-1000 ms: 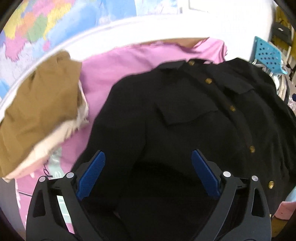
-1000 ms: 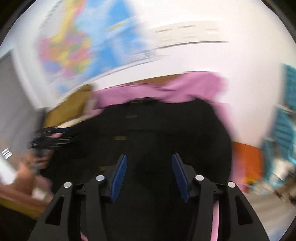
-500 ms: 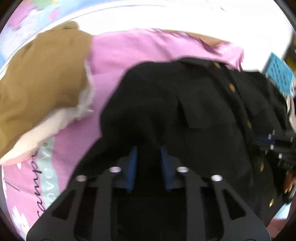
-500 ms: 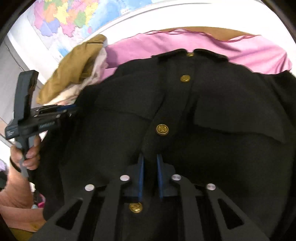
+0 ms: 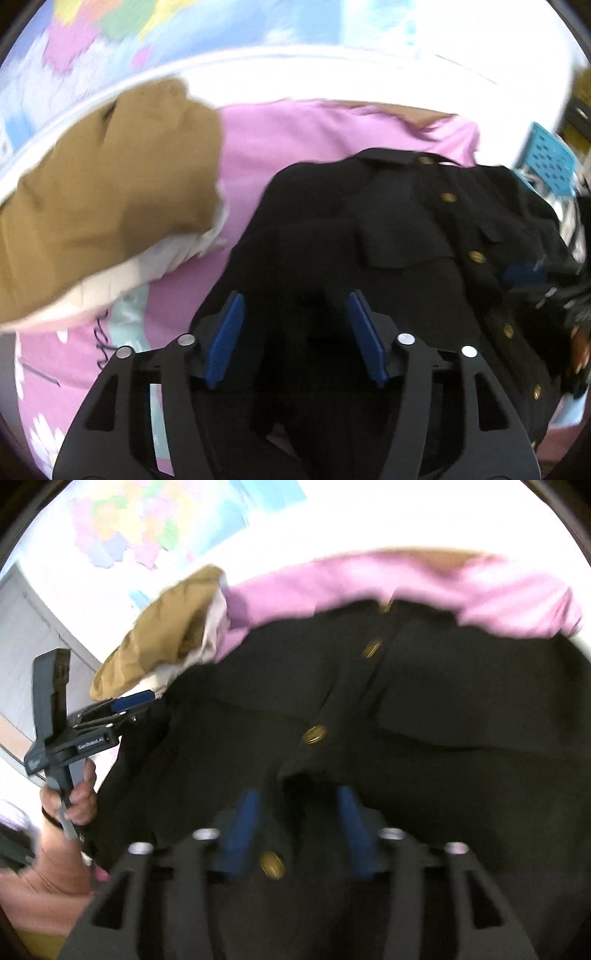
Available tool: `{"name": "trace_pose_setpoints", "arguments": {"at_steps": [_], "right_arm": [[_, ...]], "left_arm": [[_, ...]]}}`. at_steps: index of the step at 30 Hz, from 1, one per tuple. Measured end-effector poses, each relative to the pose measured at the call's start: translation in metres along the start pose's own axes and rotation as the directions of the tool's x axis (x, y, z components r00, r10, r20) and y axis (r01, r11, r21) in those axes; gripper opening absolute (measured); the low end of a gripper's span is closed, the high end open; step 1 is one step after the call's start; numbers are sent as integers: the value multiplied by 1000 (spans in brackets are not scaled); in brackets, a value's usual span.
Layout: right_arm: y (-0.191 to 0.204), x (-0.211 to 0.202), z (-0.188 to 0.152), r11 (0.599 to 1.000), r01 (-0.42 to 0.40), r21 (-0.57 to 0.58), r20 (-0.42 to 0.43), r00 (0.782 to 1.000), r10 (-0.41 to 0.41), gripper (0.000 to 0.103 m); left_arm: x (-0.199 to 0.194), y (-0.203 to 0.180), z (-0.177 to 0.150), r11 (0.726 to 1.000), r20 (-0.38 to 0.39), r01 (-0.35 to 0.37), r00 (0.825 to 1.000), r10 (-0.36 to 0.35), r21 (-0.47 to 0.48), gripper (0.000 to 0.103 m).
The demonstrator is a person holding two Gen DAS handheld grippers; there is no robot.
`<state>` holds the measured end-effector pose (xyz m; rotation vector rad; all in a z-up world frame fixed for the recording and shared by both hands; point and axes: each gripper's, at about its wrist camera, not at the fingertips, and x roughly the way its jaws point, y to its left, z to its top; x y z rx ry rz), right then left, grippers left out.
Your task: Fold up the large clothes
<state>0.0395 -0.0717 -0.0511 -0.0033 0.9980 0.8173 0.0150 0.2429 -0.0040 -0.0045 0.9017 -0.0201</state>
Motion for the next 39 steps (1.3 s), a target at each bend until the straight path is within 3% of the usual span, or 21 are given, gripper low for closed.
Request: {"name": "trace_pose_setpoints", "arguments": {"at_steps": [1, 3, 5, 7, 10, 14, 19, 20, 21, 22, 23, 28, 34, 39], "right_arm": [[-5, -22, -3, 1000, 15, -8, 39, 999, -15, 55], [-24, -63, -11, 999, 40, 27, 105, 994, -42, 58], [-55, -109, -26, 984, 159, 79, 176, 969, -171, 66], [-90, -136, -40, 951, 244, 188, 184, 943, -278, 68], [-137, -160, -71, 891, 301, 340, 139, 921, -365, 68], [-161, -156, -109, 884, 199, 424, 91, 961, -260, 69], [-144, -134, -127, 929, 132, 346, 81, 982, -170, 68], [-143, -130, -128, 931, 130, 342, 79, 983, -166, 58], [-142, -126, -128, 931, 120, 343, 74, 985, -154, 29], [-145, -124, -128, 932, 106, 347, 66, 988, -137, 13], [-149, -128, -128, 933, 100, 347, 71, 989, -132, 9], [-154, -188, -111, 937, 34, 348, 207, 972, -112, 6], [-140, -266, -69, 955, 76, 287, 297, 941, -164, 6], [-101, -274, -33, 984, 77, 161, 277, 953, -120, 6]], "left_arm": [[-3, -7, 0, 1000, 11, 18, 1000, -18, 25, 71], [-4, -20, 0, 996, 7, 49, 999, -49, 69, 72], [0, -37, -1, 992, -7, 52, 999, -51, 117, 72], [7, -50, -1, 987, -31, 79, 997, -75, 137, 72], [18, -64, -1, 981, -51, 119, 992, -112, 152, 72], [18, -82, 2, 974, -56, 156, 987, -149, 164, 73], [20, -108, 3, 961, -70, 211, 977, -201, 179, 77], [21, -117, 3, 958, -74, 216, 976, -206, 189, 77], [22, -121, 3, 955, -79, 224, 974, -212, 195, 77], [23, -128, 2, 951, -86, 235, 971, -221, 201, 77], [23, -133, 2, 948, -92, 240, 970, -226, 209, 77], [24, -151, 1, 934, -109, 264, 964, -244, 240, 77], [21, -155, 8, 923, -102, 305, 952, -289, 236, 82], [20, -156, 13, 913, -100, 337, 941, -322, 229, 82]]}}
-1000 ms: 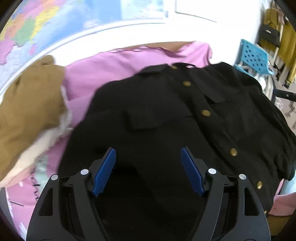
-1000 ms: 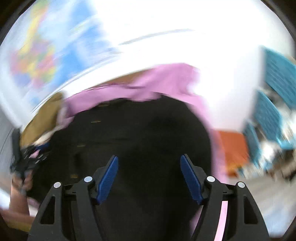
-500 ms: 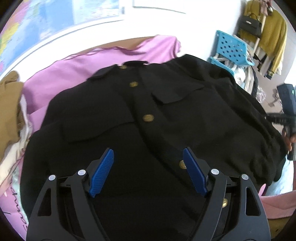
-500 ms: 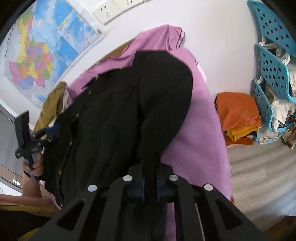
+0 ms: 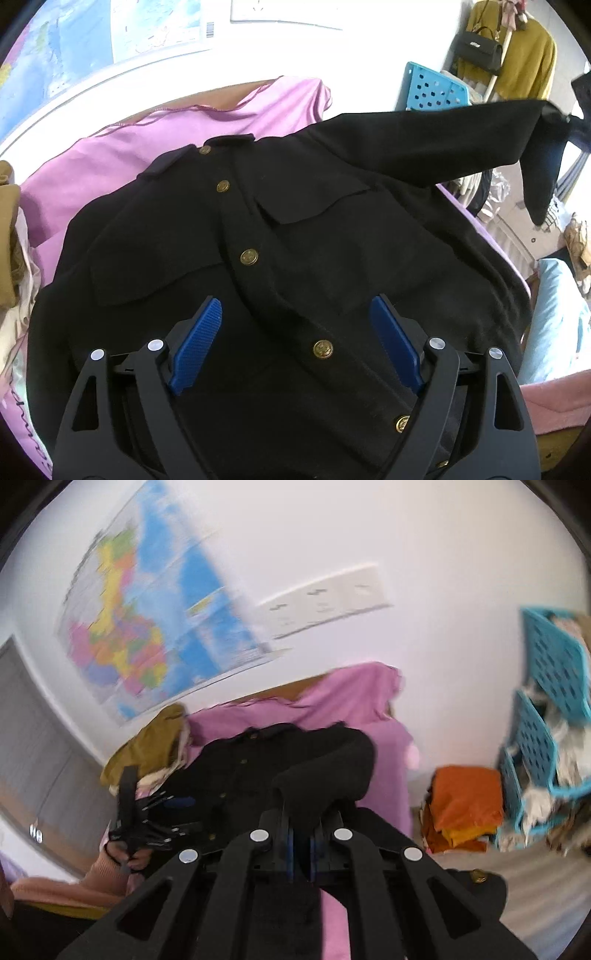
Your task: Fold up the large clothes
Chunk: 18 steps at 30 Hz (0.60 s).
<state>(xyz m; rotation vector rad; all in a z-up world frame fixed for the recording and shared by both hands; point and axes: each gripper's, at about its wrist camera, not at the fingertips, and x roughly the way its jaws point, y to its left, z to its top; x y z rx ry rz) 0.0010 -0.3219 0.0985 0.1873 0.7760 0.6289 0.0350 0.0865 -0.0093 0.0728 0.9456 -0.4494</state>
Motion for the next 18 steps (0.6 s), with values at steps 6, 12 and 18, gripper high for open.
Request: {"name": "trace_pose_setpoints", "arguments": {"at_steps": [6, 12, 18], "right_arm": [[81, 71, 17, 980, -110, -167, -162, 983, 83, 11], [126, 184, 13, 962, -209, -174, -358, 924, 136, 22], [138, 252, 2, 963, -261, -71, -423, 882, 208, 65]], "left_arm": [[-17, 5, 2, 999, 52, 32, 998, -32, -9, 85], [-36, 32, -9, 997, 75, 19, 997, -13, -78, 86], [-50, 54, -26, 991, 72, 36, 997, -27, -131, 88]]}}
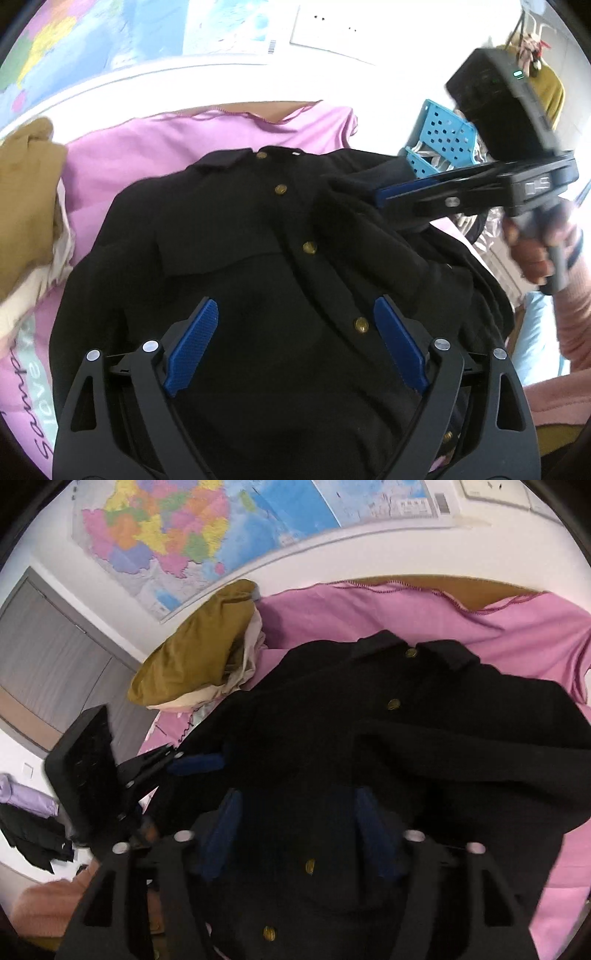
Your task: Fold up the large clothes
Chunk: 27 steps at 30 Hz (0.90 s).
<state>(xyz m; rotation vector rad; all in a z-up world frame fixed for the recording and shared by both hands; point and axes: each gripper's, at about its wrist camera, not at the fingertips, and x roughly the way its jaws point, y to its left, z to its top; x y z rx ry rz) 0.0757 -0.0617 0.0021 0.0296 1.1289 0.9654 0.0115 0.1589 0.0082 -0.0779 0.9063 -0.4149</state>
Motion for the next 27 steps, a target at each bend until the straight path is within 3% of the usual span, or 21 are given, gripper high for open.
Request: {"name": "trace_pose_setpoints", "arguments": {"at_steps": [4, 8, 10, 12, 16, 17, 18, 19, 20, 27], "right_arm": [[1, -17, -1, 999, -38, -10, 69, 997, 39, 65], [-18, -58, -15, 1000, -23, 18, 169, 985, 20, 67], [-25, -65, -33, 999, -27, 20, 146, 989, 24, 67], [-32, -59, -60, 999, -26, 22, 88, 996, 24, 76], [-50, -36, -104, 993, -39, 116, 13, 999, 38, 76], [-52, -32, -112, 991, -56, 120, 11, 998, 55, 66], [-50, -30, -116, 990, -81, 115, 17, 997, 80, 42], [-48, -28, -118, 988, -113, 109, 26, 994, 111, 28], [-44, -28, -117, 985, -139, 103, 42, 990, 136, 6], [21, -29, -56, 974, -215, -73, 154, 962, 224, 5]], "left_arm": [[2, -13, -6, 998, -8, 43, 999, -42, 38, 89], [12, -47, -8, 988, -21, 75, 997, -72, 138, 91], [17, -60, -8, 980, -23, 93, 996, -90, 175, 91], [20, -63, -7, 977, -25, 109, 994, -107, 183, 91], [19, -53, -9, 980, -27, 119, 993, -117, 156, 91], [18, -51, -10, 981, -27, 123, 992, -121, 148, 91], [16, -48, -11, 982, -27, 124, 992, -121, 141, 91], [14, -46, -13, 983, -26, 122, 993, -119, 139, 91], [10, -44, -15, 982, -23, 125, 992, -123, 139, 91], [-27, -33, -33, 962, 38, 232, 970, -239, 144, 97]]}}
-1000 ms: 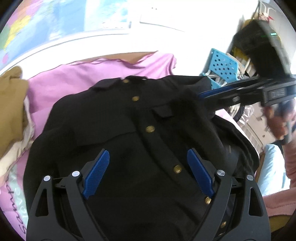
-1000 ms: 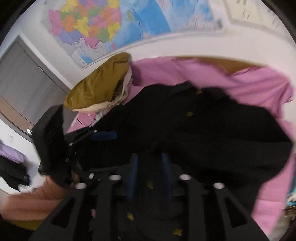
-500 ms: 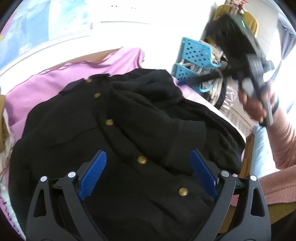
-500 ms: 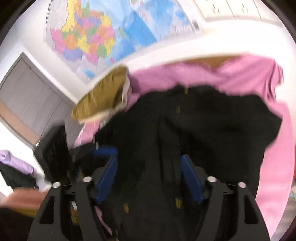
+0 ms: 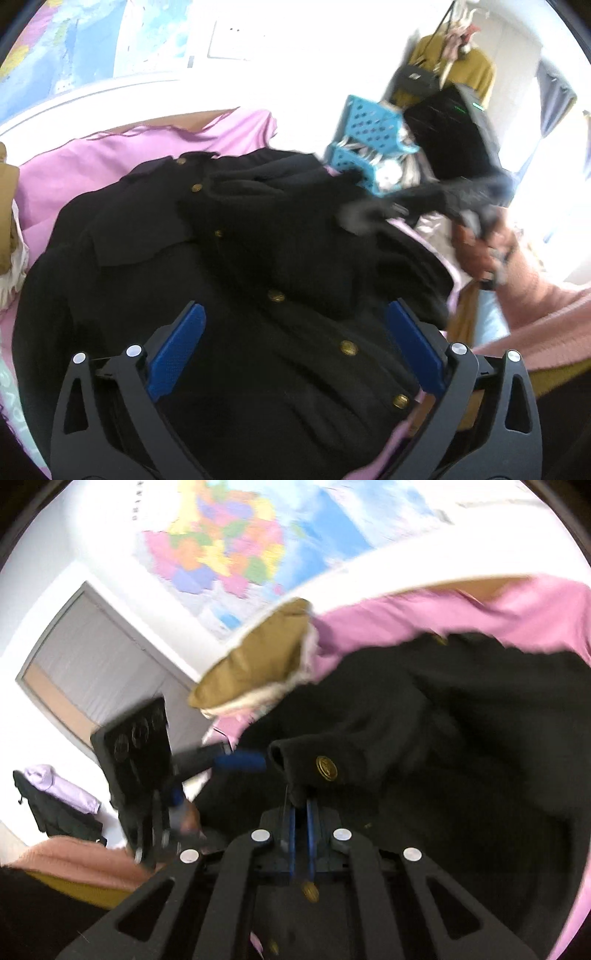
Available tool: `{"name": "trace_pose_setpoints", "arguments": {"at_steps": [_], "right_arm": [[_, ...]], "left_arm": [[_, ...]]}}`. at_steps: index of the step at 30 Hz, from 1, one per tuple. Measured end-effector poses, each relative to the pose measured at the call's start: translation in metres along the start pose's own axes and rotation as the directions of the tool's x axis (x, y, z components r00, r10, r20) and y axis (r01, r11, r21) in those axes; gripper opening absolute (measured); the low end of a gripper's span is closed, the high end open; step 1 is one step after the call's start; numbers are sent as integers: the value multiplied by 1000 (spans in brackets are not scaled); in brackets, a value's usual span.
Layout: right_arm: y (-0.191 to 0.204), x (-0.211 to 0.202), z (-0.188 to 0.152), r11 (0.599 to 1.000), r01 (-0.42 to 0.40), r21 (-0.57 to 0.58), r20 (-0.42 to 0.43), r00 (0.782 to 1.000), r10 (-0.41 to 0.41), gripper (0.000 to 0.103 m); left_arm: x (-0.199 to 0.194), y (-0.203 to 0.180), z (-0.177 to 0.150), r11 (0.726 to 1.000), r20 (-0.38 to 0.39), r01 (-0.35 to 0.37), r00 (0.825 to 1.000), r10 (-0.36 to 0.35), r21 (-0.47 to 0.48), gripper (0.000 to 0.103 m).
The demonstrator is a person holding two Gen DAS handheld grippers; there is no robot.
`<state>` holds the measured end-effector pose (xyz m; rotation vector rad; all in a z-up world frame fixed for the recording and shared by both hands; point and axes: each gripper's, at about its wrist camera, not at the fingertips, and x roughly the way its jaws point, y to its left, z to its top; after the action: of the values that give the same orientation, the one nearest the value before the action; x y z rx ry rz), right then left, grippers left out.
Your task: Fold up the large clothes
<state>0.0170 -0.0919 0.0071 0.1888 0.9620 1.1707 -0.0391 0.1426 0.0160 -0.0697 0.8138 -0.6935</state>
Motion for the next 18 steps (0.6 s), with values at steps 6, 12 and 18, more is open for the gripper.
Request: {"name": "trace_pose_setpoints", "arguments": {"at_steps": [6, 12, 18], "right_arm": [[15, 75, 36, 998, -56, -6, -76, 996, 56, 25], [-2, 71, 35, 999, -28, 41, -52, 998, 30, 52], [-76, -40, 27, 937, 308, 164, 162, 929, -334, 62]], "left_arm": [[0, 34, -3, 990, -21, -81, 997, 79, -118, 97], [26, 70, 8, 938, -128, -277, 958, 255, -208, 89], [40, 97, 8, 909, -198, -309, 945, 261, -279, 50]]}}
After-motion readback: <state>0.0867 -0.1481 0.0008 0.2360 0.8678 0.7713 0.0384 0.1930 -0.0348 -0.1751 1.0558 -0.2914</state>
